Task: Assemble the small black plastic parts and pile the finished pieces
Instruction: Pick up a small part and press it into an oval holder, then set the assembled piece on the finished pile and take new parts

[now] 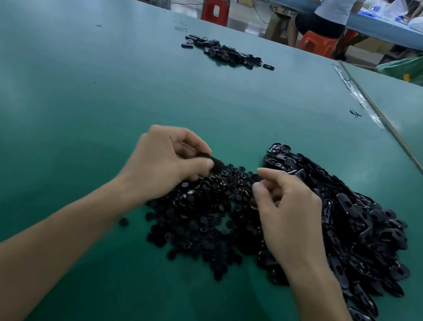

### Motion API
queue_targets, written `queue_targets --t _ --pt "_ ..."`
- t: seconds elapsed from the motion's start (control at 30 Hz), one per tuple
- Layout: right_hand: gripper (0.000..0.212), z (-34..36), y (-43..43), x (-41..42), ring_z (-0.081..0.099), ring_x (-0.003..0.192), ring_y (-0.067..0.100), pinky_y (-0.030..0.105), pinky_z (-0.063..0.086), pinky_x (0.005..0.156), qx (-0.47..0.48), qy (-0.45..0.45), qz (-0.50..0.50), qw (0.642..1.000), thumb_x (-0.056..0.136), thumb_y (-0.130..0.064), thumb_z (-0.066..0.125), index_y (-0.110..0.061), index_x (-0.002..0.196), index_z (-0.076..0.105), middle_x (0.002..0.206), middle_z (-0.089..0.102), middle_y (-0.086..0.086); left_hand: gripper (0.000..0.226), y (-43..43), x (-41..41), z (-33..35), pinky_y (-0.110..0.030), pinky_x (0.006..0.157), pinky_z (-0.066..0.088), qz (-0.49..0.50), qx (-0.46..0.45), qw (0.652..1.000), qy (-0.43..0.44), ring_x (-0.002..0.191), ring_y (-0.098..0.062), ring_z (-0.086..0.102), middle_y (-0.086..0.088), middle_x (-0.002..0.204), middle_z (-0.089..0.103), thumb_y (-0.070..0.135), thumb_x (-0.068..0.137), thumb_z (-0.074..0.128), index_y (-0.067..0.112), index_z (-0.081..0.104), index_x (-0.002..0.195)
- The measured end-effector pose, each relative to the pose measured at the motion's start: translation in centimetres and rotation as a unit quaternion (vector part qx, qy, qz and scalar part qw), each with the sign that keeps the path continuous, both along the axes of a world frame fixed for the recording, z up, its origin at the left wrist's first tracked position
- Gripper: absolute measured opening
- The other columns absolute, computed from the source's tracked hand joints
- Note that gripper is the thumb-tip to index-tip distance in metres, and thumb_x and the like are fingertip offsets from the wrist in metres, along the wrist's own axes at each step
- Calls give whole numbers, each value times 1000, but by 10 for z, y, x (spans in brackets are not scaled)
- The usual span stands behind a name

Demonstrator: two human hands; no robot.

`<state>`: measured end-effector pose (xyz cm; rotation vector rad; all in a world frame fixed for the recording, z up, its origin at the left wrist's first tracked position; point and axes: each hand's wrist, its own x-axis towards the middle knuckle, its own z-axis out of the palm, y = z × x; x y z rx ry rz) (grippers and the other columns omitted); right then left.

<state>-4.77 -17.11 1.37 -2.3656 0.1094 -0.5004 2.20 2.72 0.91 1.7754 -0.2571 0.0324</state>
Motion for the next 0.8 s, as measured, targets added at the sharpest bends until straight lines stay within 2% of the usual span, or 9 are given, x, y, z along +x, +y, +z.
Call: queue_targets --t 0.1,0.23,0.33,0.43,0.53,0.6,0.67,0.73,0.8 --pt "30 5 -11 16 53 113 24 34 43 101 -182 59 -27 981 100 -20 58 -19 129 66 121 59 5 16 23 19 -3 -30 71 58 108 -25 994 -15 65 -17 74 2 73 77 11 80 83 23 74 84" --pt "31 14 -16 35 47 121 31 39 42 102 -307 156 -7 939 101 -31 53 -22 127 67 130 57 10 17 51 39 -14 -39 79 63 203 -30 978 -26 69 -20 76 6 70 75 12 81 82 25 72 82" --pt "31 14 -12 42 50 117 31 40 46 96 -349 169 -8 922 101 -33 50 -16 120 67 121 61 10 18 64 46 -25 -43 84 61 241 18 970 -9 72 -19 75 5 76 75 16 82 83 28 69 81" --pt "28 14 -10 44 56 112 30 40 50 92 -358 162 -7 919 101 -31 49 -14 113 69 113 67 9 18 70 47 -32 -40 86 57 270 142 952 -5 85 -15 72 18 76 68 33 80 83 33 65 80" --pt "28 16 -12 41 60 104 30 40 51 88 -360 122 -26 925 105 -27 45 -13 109 69 106 67 9 21 71 43 -34 -41 88 53 286 244 926 -17 100 -19 66 15 91 70 45 82 78 33 69 95" --pt "27 15 -14 38 60 98 29 38 51 83 -323 65 -45 943 106 -25 44 -12 109 68 103 67 9 27 69 44 -35 -40 87 48 291 277 915 -37 107 -22 63 5 108 68 45 86 74 30 69 106" --pt "22 14 -12 29 63 88 22 29 47 74 -199 6 -54 979 105 -24 49 -14 105 68 92 68 1 22 63 42 -31 -38 83 46 291 279 912 -76 99 -22 63 0 111 63 42 90 70 27 69 107" --pt "14 13 -5 19 65 75 8 17 47 67 -17 -21 -40 999 102 -23 57 -20 97 70 76 66 -12 12 52 37 -22 -30 74 47 260 248 925 -121 74 -6 61 4 96 65 39 93 68 27 70 95" --pt "12 9 7 9 66 66 4 15 50 61 155 -3 3 988 99 -21 61 -24 93 72 70 70 -7 15 34 28 -10 -15 62 46 179 172 960 -127 56 5 58 13 74 68 39 92 68 26 71 84"
